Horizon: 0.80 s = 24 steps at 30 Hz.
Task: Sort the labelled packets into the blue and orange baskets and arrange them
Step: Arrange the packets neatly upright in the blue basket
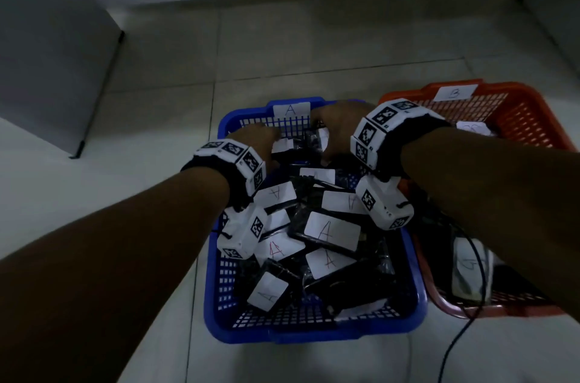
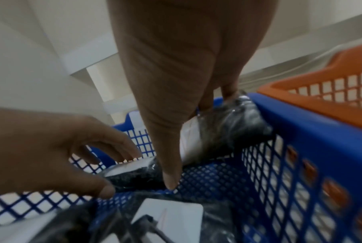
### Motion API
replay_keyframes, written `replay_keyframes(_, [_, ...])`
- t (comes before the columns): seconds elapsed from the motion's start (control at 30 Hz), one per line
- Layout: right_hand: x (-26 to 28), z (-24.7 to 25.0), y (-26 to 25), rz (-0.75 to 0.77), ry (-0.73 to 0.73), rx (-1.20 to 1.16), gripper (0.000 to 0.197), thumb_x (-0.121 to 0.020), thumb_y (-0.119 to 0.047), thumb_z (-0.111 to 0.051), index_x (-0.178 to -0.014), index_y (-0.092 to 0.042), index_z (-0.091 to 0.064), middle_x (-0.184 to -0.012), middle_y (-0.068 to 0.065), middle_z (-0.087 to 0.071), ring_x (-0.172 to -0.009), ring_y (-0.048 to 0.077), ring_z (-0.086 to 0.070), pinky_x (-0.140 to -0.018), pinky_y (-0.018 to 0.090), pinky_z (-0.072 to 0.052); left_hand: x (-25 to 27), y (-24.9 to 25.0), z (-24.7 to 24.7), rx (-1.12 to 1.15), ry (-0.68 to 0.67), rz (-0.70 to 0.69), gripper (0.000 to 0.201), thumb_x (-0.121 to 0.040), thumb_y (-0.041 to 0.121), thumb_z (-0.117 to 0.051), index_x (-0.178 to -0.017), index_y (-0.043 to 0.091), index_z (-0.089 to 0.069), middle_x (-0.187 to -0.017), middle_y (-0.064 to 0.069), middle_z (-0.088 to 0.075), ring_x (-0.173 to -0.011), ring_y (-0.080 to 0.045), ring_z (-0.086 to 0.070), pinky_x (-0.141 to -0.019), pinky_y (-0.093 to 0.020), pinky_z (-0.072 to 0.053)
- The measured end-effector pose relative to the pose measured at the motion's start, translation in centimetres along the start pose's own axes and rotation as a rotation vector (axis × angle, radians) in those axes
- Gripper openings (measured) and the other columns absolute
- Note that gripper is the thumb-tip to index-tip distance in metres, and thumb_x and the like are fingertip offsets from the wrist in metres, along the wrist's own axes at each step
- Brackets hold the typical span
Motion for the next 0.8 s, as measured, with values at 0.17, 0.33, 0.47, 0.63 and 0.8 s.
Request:
replay_keyframes(0.17, [-0.9, -1.2, 1.2, -0.077, -0.046, 0.055, 0.059, -0.081, -0.021, -0.075, -0.134, -0.012, -0.05, -0.13, 0.01, -0.057, -0.114, 0.029, -0.057, -0.094, 0.036, -0.05, -0.4, -0.5, -0.5, -0.019, 0.07, -0.008, 0.043, -0.083, 0.021, -0.069, -0.123, 0.012, -0.058, -0.117, -0.016, -0.057, -0.104, -0.031, -0.058, -0.086, -0.041, -0.052])
replay_keyframes(0.33, [-1.1, -1.4, 1.0, -0.021, 0.033, -0.107, 0.049, -0.086, -0.005, -0.059, -0.132, -0.021, -0.052, -0.134, 0.005, -0.054, -0.113, 0.025, -0.057, -0.088, 0.032, -0.052, -0.5, -0.6, -0.4, -0.054, 0.063, -0.023, 0.041, -0.084, 0.015, -0.067, -0.123, 0.01, -0.057, -0.117, -0.017, -0.054, -0.103, -0.032, -0.058, -0.083, -0.039, -0.052])
replay_keyframes(0.47, [-0.9, -1.7, 1.2, -0.001, 0.045, -0.208, 0.049, -0.086, -0.003, -0.058, -0.13, -0.025, -0.053, -0.136, 0.004, -0.053, -0.11, 0.024, -0.059, -0.09, 0.038, -0.053, -0.1, -0.9, -0.6, -0.041, 0.05, -0.026, 0.047, -0.082, 0.012, -0.068, -0.127, 0.012, -0.052, -0.12, -0.016, -0.055, -0.107, -0.032, -0.056, -0.086, -0.039, -0.051])
replay_keyframes(0.63, [-1.2, -1.6, 1.4, -0.044, 0.07, -0.034, 0.039, -0.087, -0.014, -0.06, -0.125, -0.013, -0.055, -0.118, 0.009, -0.061, -0.099, 0.027, -0.061, -0.078, 0.035, -0.052, 0.3, -0.8, -0.5, -0.011, 0.047, -0.029, 0.046, -0.085, 0.011, -0.065, -0.128, 0.011, -0.051, -0.122, -0.016, -0.055, -0.111, -0.032, -0.055, -0.089, -0.039, -0.049])
replay_keyframes(0.8, [-1.4, -0.8, 2.0, -0.103, 0.091, -0.044, 0.035, -0.084, -0.012, -0.062, -0.119, -0.008, -0.063, -0.115, 0.013, -0.066, -0.1, 0.031, -0.064, -0.086, 0.039, -0.056, 0.4, -0.9, -0.5, -0.039, 0.036, 0.003, 0.045, -0.081, 0.027, -0.07, -0.12, 0.01, -0.055, -0.113, -0.015, -0.06, -0.101, -0.031, -0.06, -0.083, -0.04, -0.052])
Point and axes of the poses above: each hand's wrist, its own x-axis away from the middle knuckle, its own z-axis out of the back of the hand, y = z × x, the point moved 7 cm from there along -x, towards the middle knuckle
